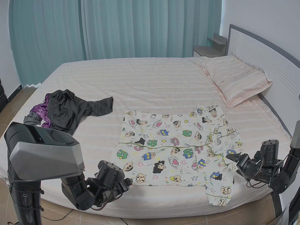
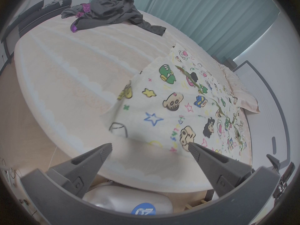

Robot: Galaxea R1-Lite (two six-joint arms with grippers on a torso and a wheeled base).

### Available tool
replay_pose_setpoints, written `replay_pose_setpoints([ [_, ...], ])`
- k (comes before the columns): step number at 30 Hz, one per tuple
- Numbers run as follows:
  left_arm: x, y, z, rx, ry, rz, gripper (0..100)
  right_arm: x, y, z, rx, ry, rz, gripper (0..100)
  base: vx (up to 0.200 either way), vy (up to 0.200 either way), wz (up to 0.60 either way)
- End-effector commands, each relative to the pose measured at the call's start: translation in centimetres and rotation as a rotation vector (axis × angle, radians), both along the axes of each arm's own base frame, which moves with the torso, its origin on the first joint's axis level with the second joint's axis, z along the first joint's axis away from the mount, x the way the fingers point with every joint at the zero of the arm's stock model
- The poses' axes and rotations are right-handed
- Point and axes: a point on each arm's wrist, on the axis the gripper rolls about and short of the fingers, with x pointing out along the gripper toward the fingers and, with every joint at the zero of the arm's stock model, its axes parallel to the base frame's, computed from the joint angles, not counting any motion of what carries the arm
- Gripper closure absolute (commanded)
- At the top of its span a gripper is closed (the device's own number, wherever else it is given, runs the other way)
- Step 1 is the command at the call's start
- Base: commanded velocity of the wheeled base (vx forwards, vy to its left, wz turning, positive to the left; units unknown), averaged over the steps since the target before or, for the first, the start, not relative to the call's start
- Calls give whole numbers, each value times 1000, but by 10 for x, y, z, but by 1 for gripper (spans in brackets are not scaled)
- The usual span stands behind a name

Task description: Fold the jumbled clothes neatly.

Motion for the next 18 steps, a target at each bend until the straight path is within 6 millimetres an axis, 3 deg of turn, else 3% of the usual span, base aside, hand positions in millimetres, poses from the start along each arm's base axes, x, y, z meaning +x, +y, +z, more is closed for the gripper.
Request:
replay_pose_setpoints([
  [1,15,-4,0,-13,-30,21,0,0,0,0,0,0,-1,0,0,0,0],
  [11,21,0,-5,16,-12,48,0,-1,0,-1,0,3,-1,0,0,0,0],
  [12,22,0,-5,17,-13,51,100,-1,0,-1,-1,5,-1,0,0,0,0],
  [18,29,-1,-7,38,0,68,100,-2,-1,-1,-2,8,0,0,0,0,0],
])
